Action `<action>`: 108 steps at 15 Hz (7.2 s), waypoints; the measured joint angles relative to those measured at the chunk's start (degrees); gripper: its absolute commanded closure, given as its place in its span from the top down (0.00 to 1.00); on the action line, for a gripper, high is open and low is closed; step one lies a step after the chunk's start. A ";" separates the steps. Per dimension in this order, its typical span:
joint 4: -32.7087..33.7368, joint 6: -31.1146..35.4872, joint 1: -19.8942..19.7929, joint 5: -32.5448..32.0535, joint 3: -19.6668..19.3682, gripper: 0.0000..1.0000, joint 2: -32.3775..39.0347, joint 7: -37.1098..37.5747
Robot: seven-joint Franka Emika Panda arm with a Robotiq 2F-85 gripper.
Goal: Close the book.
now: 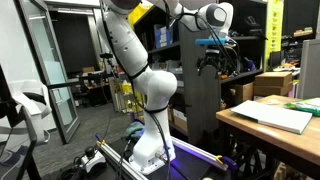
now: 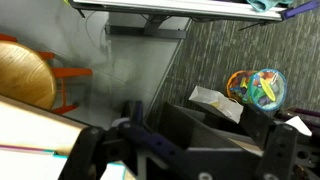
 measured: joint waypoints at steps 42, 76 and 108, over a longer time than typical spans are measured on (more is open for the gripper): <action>-16.43 5.74 6.40 12.39 12.70 1.00 -4.67 10.32; -19.22 32.34 4.13 8.53 15.09 1.00 -4.60 21.14; -15.03 47.84 -4.00 -13.26 23.83 1.00 10.94 48.86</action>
